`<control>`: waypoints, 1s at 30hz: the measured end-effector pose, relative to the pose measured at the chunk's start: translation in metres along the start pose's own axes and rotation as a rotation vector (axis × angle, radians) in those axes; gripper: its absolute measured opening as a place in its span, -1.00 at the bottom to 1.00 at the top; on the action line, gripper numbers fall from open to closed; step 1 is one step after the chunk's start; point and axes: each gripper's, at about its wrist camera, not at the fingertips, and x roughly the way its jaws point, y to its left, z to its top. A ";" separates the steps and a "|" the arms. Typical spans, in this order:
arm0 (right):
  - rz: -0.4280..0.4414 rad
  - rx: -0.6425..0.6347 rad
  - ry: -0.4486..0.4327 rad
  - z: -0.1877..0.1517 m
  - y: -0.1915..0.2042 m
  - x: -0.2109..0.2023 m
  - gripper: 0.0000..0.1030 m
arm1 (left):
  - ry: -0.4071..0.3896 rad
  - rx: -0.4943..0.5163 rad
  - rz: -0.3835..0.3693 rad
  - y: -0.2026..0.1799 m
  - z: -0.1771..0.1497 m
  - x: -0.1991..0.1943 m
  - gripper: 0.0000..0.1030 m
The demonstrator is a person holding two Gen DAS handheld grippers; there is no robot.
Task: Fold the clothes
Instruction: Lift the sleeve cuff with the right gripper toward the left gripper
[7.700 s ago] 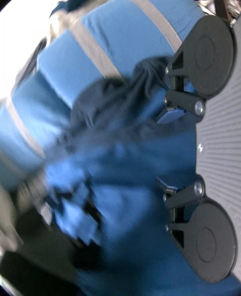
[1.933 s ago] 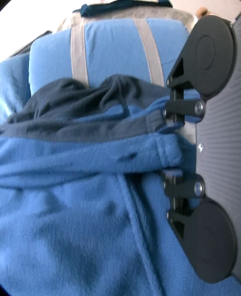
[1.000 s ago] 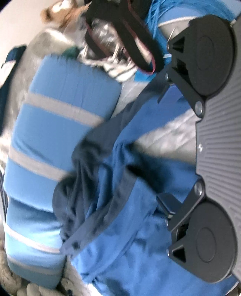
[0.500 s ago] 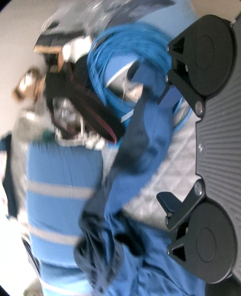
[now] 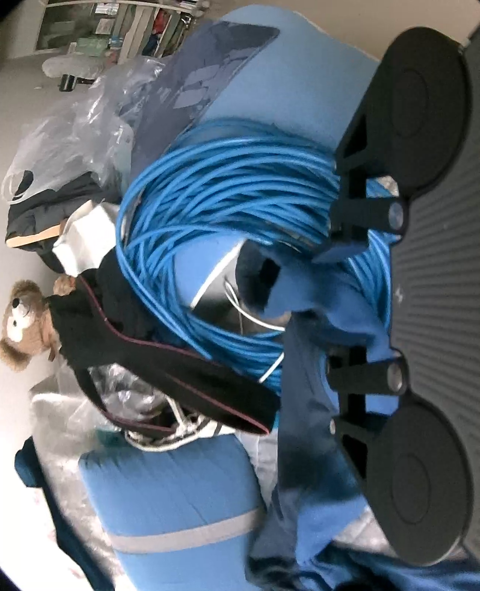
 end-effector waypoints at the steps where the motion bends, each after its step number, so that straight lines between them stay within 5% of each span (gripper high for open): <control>1: -0.007 0.018 0.002 0.001 -0.001 0.005 -0.45 | 0.000 0.011 -0.001 -0.002 0.000 0.000 0.64; 2: -0.018 0.025 0.001 0.002 0.000 0.007 -0.68 | -0.001 0.020 -0.001 -0.004 0.000 0.000 0.64; 8: -0.050 -0.156 -0.104 0.023 0.061 -0.010 -0.78 | -0.016 0.059 -0.011 -0.015 0.002 0.000 0.64; 16: 0.251 -0.510 -0.319 0.049 0.244 -0.084 -0.78 | -0.058 -0.071 -0.094 -0.007 0.016 -0.015 0.64; 23: 0.562 -0.884 -0.345 -0.042 0.398 -0.148 -0.78 | 0.027 -0.484 -0.447 0.014 0.017 -0.020 0.64; 30: 0.629 -1.220 -0.290 -0.152 0.456 -0.156 -0.78 | 0.302 -0.668 -0.812 -0.027 0.000 -0.003 0.64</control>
